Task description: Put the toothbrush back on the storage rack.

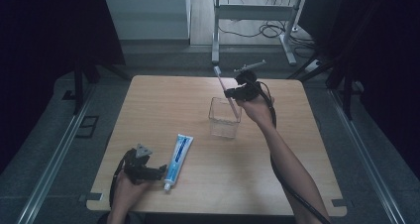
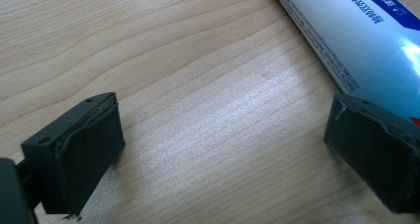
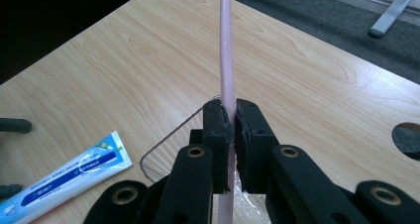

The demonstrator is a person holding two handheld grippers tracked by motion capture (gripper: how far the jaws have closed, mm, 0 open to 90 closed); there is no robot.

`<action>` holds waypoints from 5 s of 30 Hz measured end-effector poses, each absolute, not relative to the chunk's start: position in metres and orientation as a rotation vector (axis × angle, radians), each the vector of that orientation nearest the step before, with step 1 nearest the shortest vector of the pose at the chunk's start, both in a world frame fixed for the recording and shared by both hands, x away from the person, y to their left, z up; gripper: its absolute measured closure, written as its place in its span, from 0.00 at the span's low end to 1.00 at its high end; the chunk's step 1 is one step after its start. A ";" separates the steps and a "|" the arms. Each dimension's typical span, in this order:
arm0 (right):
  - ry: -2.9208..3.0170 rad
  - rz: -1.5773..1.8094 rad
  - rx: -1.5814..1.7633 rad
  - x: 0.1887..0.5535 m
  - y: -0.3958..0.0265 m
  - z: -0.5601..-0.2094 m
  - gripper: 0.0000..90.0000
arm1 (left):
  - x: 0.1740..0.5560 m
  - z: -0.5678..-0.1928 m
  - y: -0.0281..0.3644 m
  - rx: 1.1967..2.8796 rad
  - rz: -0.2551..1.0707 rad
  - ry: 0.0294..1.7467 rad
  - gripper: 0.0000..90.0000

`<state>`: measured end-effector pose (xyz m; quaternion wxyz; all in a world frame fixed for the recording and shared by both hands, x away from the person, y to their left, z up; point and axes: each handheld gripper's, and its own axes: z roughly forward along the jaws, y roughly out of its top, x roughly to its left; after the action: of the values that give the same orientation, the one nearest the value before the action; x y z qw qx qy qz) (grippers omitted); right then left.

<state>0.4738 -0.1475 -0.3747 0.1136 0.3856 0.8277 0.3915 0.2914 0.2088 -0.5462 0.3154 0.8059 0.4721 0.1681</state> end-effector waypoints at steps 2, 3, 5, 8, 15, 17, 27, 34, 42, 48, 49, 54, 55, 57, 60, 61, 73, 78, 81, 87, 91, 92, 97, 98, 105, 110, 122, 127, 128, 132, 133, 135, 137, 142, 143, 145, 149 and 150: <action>2.425 1.154 1.131 0.475 -0.146 -0.377 0.93 | 0.291 -0.546 0.209 2.127 0.441 1.241 0.02; 2.424 1.154 1.129 0.475 -0.146 -0.378 0.93 | 0.291 -0.546 0.209 2.127 0.441 1.242 0.02; 2.425 1.151 1.127 0.476 -0.145 -0.382 0.93 | 0.291 -0.546 0.209 2.125 0.440 1.242 0.02; 2.430 1.149 1.126 0.476 -0.143 -0.387 0.93 | 0.291 -0.546 0.209 2.125 0.440 1.241 0.02; 2.430 1.139 1.124 0.476 -0.142 -0.398 0.93 | 0.291 -0.546 0.209 2.125 0.440 1.241 0.02; 2.429 1.139 1.125 0.476 -0.143 -0.401 0.93 | 0.291 -0.546 0.209 2.125 0.440 1.241 0.02; 2.437 1.125 1.135 0.475 -0.143 -0.417 0.93 | 0.291 -0.546 0.209 2.125 0.440 1.241 0.02; 2.448 1.103 1.124 0.476 -0.141 -0.426 0.92 | 0.291 -0.546 0.209 2.126 0.439 1.241 0.02; 2.463 1.064 1.111 0.476 -0.137 -0.435 0.92 | 0.291 -0.546 0.209 2.122 0.440 1.242 0.02; 2.485 1.032 1.101 0.476 -0.134 -0.441 0.92 | 0.291 -0.546 0.209 2.123 0.440 1.242 0.02; 2.491 1.028 1.100 0.476 -0.134 -0.442 0.92 | 0.291 -0.546 0.209 2.120 0.440 1.243 0.02; 2.505 1.001 1.094 0.476 -0.131 -0.446 0.92 | 0.291 -0.546 0.209 2.123 0.441 1.243 0.02; 2.510 0.997 1.091 0.476 -0.131 -0.446 0.92 | 0.291 -0.546 0.209 2.123 0.441 1.243 0.02; 2.510 0.992 1.089 0.477 -0.130 -0.447 0.92 | 0.291 -0.546 0.209 2.123 0.441 1.242 0.02; 2.517 0.979 1.088 0.477 -0.130 -0.448 0.91 | 0.291 -0.546 0.209 2.123 0.441 1.243 0.02; 2.518 0.975 1.085 0.477 -0.129 -0.449 0.91 | 0.291 -0.546 0.209 2.123 0.441 1.243 0.02; 2.524 0.949 1.083 0.479 -0.129 -0.452 0.90 | 0.291 -0.546 0.209 2.123 0.441 1.243 0.02; 2.525 0.953 1.083 0.478 -0.130 -0.452 0.89 | 0.291 -0.546 0.209 2.123 0.441 1.242 0.02; 2.526 0.956 1.078 0.478 -0.130 -0.451 0.87 | 0.291 -0.546 0.209 2.123 0.441 1.243 0.02; 2.525 0.965 1.064 0.475 -0.130 -0.447 0.82 | 0.291 -0.546 0.209 2.123 0.441 1.243 0.02; 2.520 0.973 1.045 0.473 -0.131 -0.443 0.76 | 0.291 -0.546 0.209 2.123 0.441 1.242 0.02; 2.517 0.974 1.044 0.473 -0.131 -0.443 0.74 | 0.291 -0.546 0.209 2.120 0.440 1.242 0.02; 2.507 0.981 1.026 0.469 -0.133 -0.439 0.65 | 0.291 -0.546 0.209 2.123 0.440 1.242 0.02; 2.503 0.986 1.024 0.468 -0.133 -0.438 0.63 | 0.291 -0.546 0.209 2.123 0.440 1.242 0.02; 2.502 1.015 1.019 0.464 -0.138 -0.434 0.54 | 0.291 -0.546 0.209 2.123 0.440 1.242 0.02; 2.506 1.025 1.018 0.460 -0.141 -0.432 0.48 | 0.291 -0.546 0.209 2.123 0.440 1.242 0.02; 2.512 1.093 0.987 0.450 -0.145 -0.426 0.33 | 0.291 -0.546 0.209 2.124 0.440 1.242 0.02; 2.519 1.105 0.963 0.446 -0.146 -0.424 0.26 | 0.291 -0.546 0.209 2.124 0.440 1.242 0.02; 2.522 1.106 0.959 0.445 -0.146 -0.424 0.25 | 0.291 -0.546 0.209 2.124 0.440 1.242 0.02; 2.524 1.101 0.933 0.441 -0.148 -0.423 0.19 | 0.291 -0.546 0.209 2.124 0.441 1.242 0.02; 2.525 1.101 0.931 0.440 -0.148 -0.422 0.18 | 0.291 -0.546 0.209 2.124 0.440 1.242 0.02; 2.523 1.097 0.924 0.438 -0.149 -0.421 0.16 | 0.291 -0.546 0.209 2.124 0.440 1.242 0.02; 2.519 1.098 0.913 0.436 -0.151 -0.420 0.15 | 0.291 -0.546 0.209 2.124 0.441 1.242 0.02; 2.524 1.094 0.902 0.431 -0.154 -0.418 0.13 | 0.291 -0.546 0.209 2.124 0.440 1.242 0.02; 2.525 1.091 0.896 0.429 -0.156 -0.417 0.11 | 0.291 -0.546 0.209 2.124 0.440 1.242 0.02; 2.527 1.085 0.896 0.427 -0.157 -0.417 0.09 | 0.291 -0.546 0.209 2.124 0.441 1.242 0.02; 2.527 1.073 0.896 0.424 -0.161 -0.417 0.04 | 0.291 -0.546 0.209 2.124 0.441 1.242 0.02; 2.527 1.069 0.894 0.423 -0.162 -0.417 0.03 | 0.291 -0.546 0.209 2.124 0.441 1.242 0.02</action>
<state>0.4225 -0.1616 -0.4174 0.1275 0.3074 0.8685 0.3675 0.2913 0.2088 -0.5462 0.3156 0.8063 0.4716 0.1673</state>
